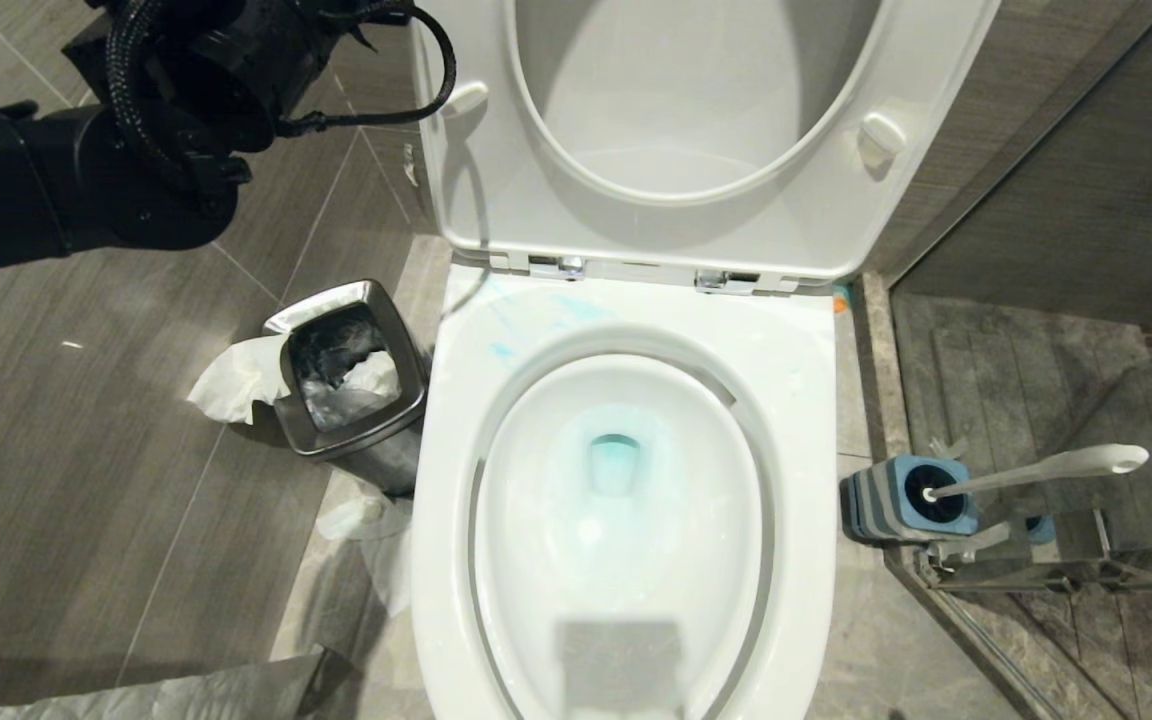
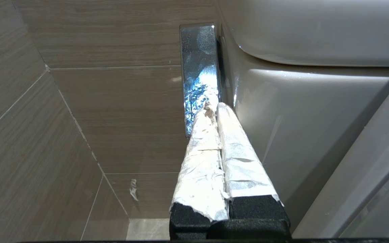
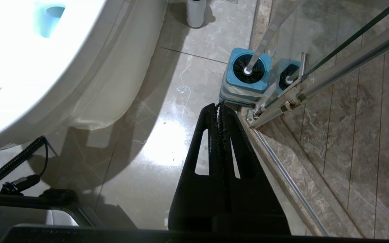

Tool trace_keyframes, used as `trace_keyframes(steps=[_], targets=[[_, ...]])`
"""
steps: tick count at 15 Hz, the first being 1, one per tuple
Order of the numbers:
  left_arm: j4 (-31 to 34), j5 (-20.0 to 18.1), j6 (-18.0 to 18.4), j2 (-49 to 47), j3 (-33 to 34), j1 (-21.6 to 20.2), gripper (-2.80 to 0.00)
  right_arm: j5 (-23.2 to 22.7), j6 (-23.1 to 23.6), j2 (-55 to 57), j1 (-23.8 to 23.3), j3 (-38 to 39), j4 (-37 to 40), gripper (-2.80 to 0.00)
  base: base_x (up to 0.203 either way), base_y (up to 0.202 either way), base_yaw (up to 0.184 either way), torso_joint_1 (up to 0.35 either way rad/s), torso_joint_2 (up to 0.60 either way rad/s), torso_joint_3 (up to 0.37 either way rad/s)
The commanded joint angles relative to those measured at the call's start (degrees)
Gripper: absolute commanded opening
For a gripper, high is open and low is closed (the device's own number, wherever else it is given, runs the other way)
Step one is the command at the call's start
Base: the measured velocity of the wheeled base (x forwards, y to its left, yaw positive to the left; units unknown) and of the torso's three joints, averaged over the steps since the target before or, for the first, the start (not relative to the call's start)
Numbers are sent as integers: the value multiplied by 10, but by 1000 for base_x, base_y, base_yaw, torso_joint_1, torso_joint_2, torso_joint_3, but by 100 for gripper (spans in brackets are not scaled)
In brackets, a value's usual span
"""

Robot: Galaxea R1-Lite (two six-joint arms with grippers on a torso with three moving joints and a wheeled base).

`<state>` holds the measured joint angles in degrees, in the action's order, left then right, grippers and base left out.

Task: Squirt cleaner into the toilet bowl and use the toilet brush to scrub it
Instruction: Flush the toilet

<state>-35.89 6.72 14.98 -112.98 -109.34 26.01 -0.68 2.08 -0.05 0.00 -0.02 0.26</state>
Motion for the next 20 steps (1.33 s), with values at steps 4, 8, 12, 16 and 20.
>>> trace_keyframes(steps=[4, 8, 12, 16, 20], targets=[[-1, 2, 0, -5, 1, 0, -280, -1, 0, 0, 0, 0, 0, -280, 0, 0, 0, 0, 0, 0], [-1, 2, 0, -9, 2, -1, -280, 0, 0, 0, 0, 0, 0, -280, 0, 0, 0, 0, 0, 0], [-1, 3, 0, -5, 2, 0, -280, 0, 0, 0, 0, -1, 0, -280, 0, 0, 0, 0, 0, 0], [12, 3, 6, 33, 2, 4, -280, 0, 0, 0, 0, 0, 0, -280, 0, 0, 0, 0, 0, 0], [63, 2, 19, 74, 2, 7, -280, 0, 0, 0, 0, 0, 0, -280, 0, 0, 0, 0, 0, 0]])
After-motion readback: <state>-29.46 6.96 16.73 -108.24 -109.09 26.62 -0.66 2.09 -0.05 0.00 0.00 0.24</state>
